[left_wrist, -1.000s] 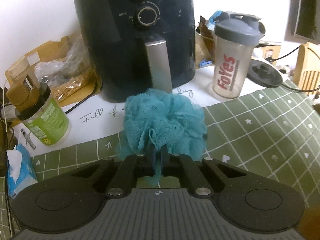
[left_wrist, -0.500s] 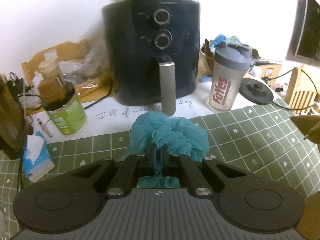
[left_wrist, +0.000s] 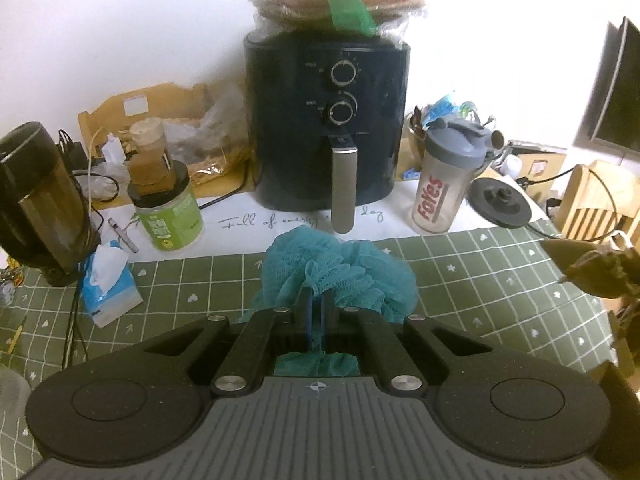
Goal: Organize soft objects
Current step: 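Carry the sponge with the left tool to the box while the right tool carries the pouch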
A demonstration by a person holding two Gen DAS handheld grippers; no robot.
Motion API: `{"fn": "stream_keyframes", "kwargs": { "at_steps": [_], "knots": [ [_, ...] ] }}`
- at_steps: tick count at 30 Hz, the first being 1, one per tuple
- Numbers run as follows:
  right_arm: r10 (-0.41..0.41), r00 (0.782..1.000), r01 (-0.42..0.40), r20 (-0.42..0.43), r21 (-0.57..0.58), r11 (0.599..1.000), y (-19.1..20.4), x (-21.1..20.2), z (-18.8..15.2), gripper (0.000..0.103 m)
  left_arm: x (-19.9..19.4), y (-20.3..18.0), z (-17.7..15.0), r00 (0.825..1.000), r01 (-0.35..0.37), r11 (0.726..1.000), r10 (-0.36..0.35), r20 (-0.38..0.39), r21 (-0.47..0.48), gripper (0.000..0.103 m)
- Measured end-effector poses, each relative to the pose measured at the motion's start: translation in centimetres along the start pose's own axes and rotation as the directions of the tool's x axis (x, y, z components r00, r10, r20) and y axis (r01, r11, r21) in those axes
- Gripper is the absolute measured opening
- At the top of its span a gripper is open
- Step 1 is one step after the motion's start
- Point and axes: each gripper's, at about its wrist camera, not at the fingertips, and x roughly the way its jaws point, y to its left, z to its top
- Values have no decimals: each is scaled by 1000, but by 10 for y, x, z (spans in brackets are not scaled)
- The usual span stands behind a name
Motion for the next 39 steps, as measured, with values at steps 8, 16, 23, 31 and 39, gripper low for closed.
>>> {"fn": "stream_keyframes", "kwargs": {
  "at_steps": [8, 16, 23, 31, 39],
  "knots": [
    [36, 999, -35, 22, -34, 999, 8, -10, 4, 9, -48, -7, -1, 999, 15, 1000, -15, 42, -12, 4],
    [63, 997, -61, 43, -52, 997, 15, -20, 4, 9, -104, -23, 1, 992, 47, 999, -47, 114, 0, 4],
    [70, 995, -67, 64, -51, 996, 18, -34, -1, 9, -138, -49, -10, 984, 109, 994, -108, 141, 0, 4],
    [74, 994, -70, 85, -50, 996, 13, -49, -7, 9, -160, -79, -29, 976, 177, 984, -176, 125, 1, 4],
    [87, 992, -83, 92, -52, 995, 10, -62, -16, 9, -160, -106, -57, 969, 245, 970, -244, 51, -14, 24]
  ]
}}
